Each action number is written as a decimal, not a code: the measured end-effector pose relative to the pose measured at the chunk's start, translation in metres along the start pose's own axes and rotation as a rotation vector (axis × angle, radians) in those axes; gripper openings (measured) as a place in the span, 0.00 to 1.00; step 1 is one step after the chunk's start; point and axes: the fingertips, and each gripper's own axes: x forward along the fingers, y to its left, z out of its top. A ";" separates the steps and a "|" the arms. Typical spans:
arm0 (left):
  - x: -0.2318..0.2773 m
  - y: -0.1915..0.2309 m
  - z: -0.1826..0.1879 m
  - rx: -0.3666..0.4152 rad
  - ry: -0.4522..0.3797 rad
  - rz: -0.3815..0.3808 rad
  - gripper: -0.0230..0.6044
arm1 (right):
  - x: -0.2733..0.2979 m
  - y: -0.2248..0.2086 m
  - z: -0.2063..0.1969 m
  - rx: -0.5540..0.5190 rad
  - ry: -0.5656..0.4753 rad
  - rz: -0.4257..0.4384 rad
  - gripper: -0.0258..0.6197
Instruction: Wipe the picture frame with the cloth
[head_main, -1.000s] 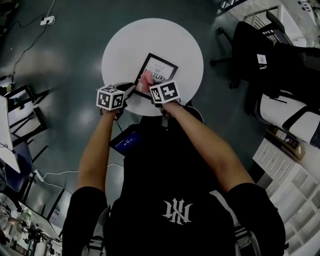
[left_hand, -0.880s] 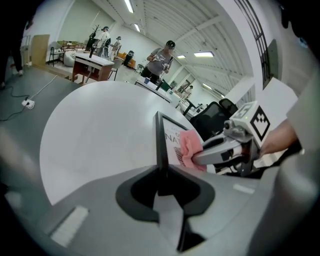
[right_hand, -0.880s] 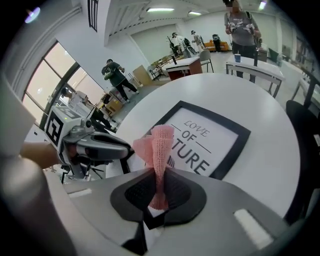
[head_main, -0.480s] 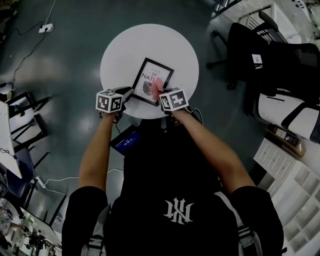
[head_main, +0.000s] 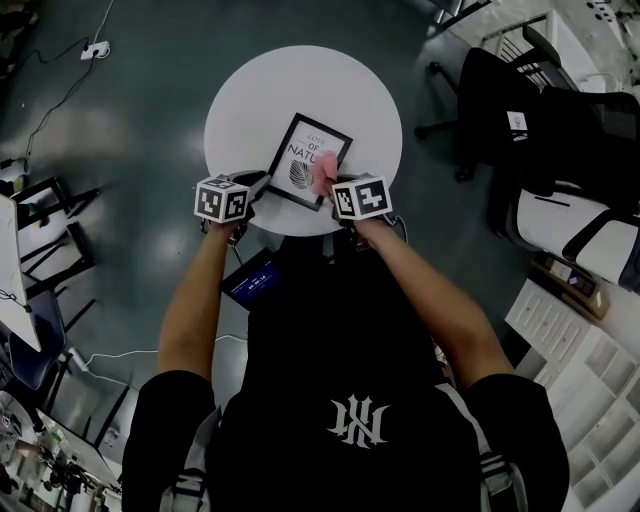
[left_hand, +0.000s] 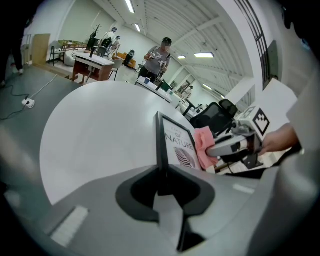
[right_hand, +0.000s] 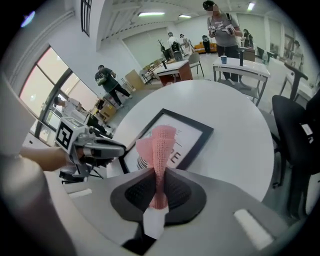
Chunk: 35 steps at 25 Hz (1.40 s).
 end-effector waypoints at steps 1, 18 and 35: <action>0.000 0.000 0.000 -0.001 0.000 -0.001 0.12 | 0.001 0.010 0.006 0.005 -0.016 0.030 0.08; 0.001 -0.003 0.001 0.001 0.000 -0.007 0.11 | 0.070 0.099 0.019 0.115 -0.022 0.237 0.08; -0.001 0.000 0.000 0.012 -0.012 0.007 0.11 | 0.046 0.057 -0.021 0.076 0.030 0.129 0.08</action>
